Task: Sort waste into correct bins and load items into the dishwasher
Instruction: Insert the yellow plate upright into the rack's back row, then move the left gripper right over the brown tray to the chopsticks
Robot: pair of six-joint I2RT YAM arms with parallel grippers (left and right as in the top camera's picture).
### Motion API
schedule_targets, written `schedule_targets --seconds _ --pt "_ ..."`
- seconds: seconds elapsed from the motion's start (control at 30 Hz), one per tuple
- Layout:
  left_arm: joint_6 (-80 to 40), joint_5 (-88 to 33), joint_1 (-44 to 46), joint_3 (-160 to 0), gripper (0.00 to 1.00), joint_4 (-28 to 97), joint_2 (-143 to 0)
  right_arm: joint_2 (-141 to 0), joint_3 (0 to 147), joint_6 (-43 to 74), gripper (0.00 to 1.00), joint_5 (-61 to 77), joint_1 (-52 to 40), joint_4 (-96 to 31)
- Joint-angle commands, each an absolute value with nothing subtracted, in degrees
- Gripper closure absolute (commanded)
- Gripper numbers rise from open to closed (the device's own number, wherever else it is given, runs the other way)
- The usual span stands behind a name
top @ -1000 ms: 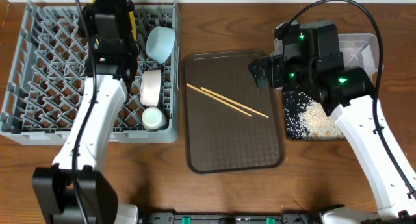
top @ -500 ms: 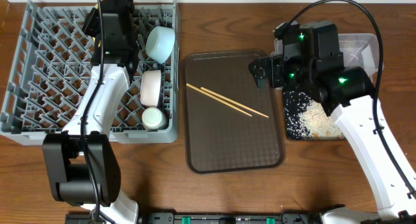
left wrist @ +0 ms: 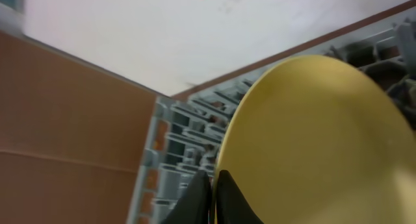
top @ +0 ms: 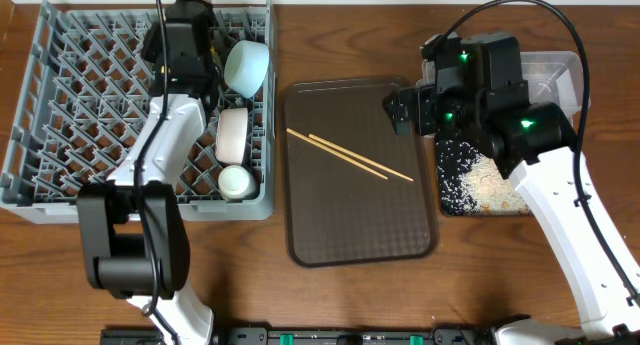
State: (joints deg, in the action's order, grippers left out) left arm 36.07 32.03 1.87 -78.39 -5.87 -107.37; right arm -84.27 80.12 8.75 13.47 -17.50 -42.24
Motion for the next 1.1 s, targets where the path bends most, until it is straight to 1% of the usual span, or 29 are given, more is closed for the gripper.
schedule_targets --seconds 0.0,0.03,0.1,0.17,0.23,0.27,0.3,0.37,0.43,0.53,0.67,0.73,0.77,0.83,0.93,1.07 --pt "29.5 31.9 1.5 -78.5 0.88 -6.2 -108.4 -84.7 80.9 9.4 0.01 13.5 -17.7 -42.3" --pt "28.8 31.9 1.5 -78.5 0.84 -6.2 -108.6 -84.7 80.9 9.4 0.01 13.5 -17.7 -42.3" --pt "28.2 31.9 1.5 -78.5 0.69 -6.3 -108.6 -84.7 80.9 9.4 0.01 13.5 -17.7 -42.3" --pt "28.1 31.9 1.5 -78.5 0.57 -7.1 -108.6 -84.7 80.9 9.4 0.01 13.5 -17.7 -42.3" --pt "27.2 32.5 1.5 -78.5 0.4 -8.5 -108.5 -84.7 80.9 9.4 0.01 13.5 -17.7 -42.3" --pt "25.9 33.1 1.5 -78.5 0.36 -9.1 -108.2 -84.7 80.9 9.4 0.01 13.5 -17.7 -42.3" --pt "24.3 33.2 1.5 -78.5 0.34 -9.3 -107.6 -84.7 80.9 9.4 0.01 13.5 -17.7 -42.3" --pt "20.9 33.2 1.5 -78.6 0.25 -9.3 -106.0 -84.7 80.9 9.4 0.01 13.5 -17.7 -42.3" --pt "17.7 33.2 1.9 -78.6 0.2 -9.0 -103.5 -84.7 80.9 9.4 0.01 13.5 -17.7 -42.3" --pt "14.3 30.6 3.2 -78.6 0.17 -5.8 -98.6 -84.7 80.9 9.4 0.01 13.5 -17.7 -42.3" --pt "14.0 16.6 5.6 -78.6 0.15 2.0 -90.1 -84.7 80.9 9.4 0.01 13.5 -17.7 -42.3" --pt "10.9 10.4 6.6 -78.6 0.1 4.8 -86.4 -84.7 80.9 9.4 0.01 13.5 -17.7 -42.3" --pt "6.5 9.6 7.1 -78.7 0.09 6.0 -84.8 -84.7 80.9 9.4 0.01 13.5 -17.7 -42.3" --pt "-2.3 9.5 8.4 -79.8 0.09 10.8 -82.5 -84.7 80.9 9.4 0.01 13.5 -17.7 -42.3" --pt "-8.2 9.4 11.4 -84.5 0.1 22.7 -82.0 -84.7 80.9 9.4 0.01 13.5 -17.7 -42.3" --pt "-12.4 10.1 17.4 -89.9 0.1 34.0 -84.1 -84.7 80.9 9.4 0.01 13.5 -17.7 -42.3"
